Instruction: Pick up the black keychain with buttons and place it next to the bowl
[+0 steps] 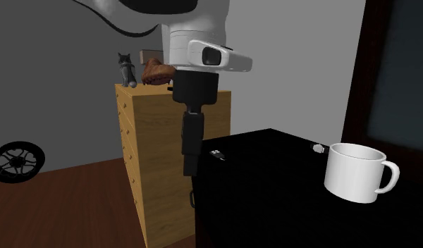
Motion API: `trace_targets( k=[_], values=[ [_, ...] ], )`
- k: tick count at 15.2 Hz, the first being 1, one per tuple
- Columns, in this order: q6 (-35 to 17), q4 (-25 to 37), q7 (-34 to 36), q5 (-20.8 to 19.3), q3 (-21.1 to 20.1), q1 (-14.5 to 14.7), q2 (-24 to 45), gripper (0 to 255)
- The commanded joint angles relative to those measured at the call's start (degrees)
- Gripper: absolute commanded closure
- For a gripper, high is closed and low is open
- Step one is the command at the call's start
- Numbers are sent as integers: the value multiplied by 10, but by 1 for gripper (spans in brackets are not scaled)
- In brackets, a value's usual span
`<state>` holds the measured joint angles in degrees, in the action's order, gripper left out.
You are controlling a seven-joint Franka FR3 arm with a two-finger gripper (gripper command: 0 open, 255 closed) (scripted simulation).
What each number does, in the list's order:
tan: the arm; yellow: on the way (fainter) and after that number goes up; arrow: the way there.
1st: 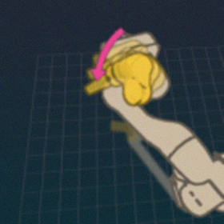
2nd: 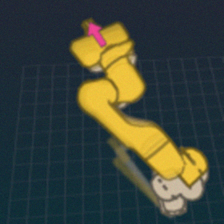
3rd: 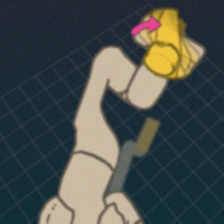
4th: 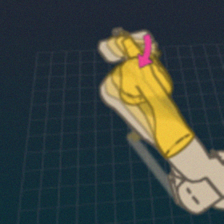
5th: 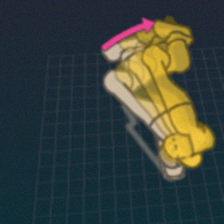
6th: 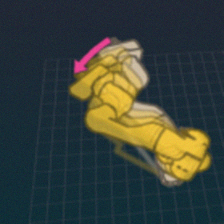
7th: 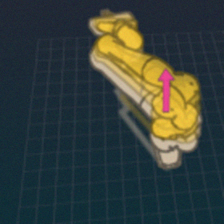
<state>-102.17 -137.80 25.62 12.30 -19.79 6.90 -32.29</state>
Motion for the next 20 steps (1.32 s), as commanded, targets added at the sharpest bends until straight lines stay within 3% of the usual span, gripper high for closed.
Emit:
trace_targets(
  k=[1,6,10,16,20],
  values=[
    [-21,17,33,6,-25,2,27,0],
    [-77,67,116,1,-88,1,108,0],
    [-115,119,191,-28,-138,-4,184,0],
    [-151,221,325,-125,-198,0,323,0],
    [-151,308,417,-214,-210,33,427,0]
  ],
)
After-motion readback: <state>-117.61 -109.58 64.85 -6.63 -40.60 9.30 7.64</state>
